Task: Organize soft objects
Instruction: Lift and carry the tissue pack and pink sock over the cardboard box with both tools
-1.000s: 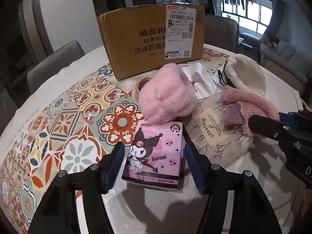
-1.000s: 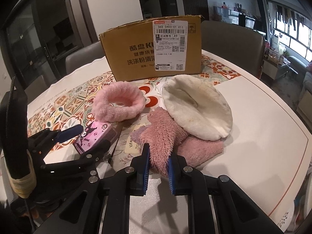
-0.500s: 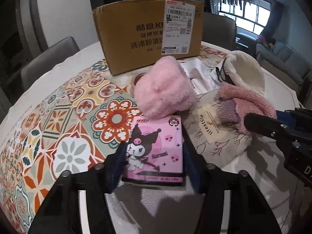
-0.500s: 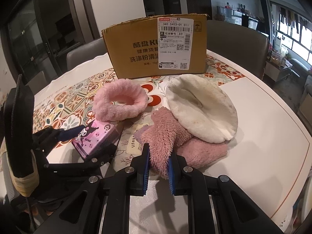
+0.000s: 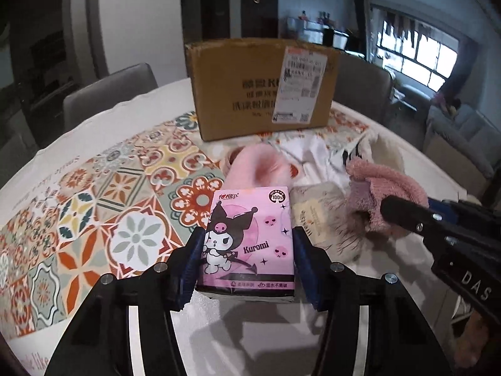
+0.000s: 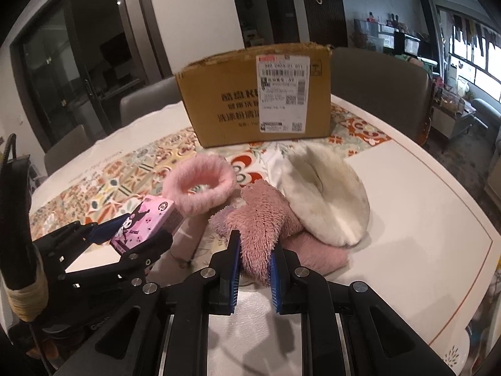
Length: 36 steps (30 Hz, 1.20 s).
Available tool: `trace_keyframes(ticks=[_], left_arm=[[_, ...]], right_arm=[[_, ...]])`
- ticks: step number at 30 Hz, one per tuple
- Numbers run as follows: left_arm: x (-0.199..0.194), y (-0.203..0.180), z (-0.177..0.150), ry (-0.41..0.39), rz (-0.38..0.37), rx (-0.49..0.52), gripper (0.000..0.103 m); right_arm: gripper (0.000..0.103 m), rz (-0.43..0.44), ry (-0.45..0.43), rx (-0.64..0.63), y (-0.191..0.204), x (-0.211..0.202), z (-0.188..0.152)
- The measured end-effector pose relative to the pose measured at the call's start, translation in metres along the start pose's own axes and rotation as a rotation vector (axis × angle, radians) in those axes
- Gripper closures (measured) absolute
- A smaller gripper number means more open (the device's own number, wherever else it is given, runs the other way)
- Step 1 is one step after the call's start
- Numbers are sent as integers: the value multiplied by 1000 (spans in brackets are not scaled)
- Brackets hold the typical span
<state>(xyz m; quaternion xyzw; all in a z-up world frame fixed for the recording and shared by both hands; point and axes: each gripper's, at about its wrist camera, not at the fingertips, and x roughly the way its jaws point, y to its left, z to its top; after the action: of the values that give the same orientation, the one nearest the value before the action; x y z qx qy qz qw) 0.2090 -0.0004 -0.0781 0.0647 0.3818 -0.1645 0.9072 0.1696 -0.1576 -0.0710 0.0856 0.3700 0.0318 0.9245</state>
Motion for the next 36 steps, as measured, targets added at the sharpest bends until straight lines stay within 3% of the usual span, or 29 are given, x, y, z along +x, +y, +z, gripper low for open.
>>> trace_keyframes(ticks=[21,36], left_arm=[[-87,-29,46,-185,36,-21,48],[-127,-42,41,-240,55,-11,48]], right_arm=[[85,99,-182,-61,-5,-83,46],[85,86,-282,-42,-8,-132,43]])
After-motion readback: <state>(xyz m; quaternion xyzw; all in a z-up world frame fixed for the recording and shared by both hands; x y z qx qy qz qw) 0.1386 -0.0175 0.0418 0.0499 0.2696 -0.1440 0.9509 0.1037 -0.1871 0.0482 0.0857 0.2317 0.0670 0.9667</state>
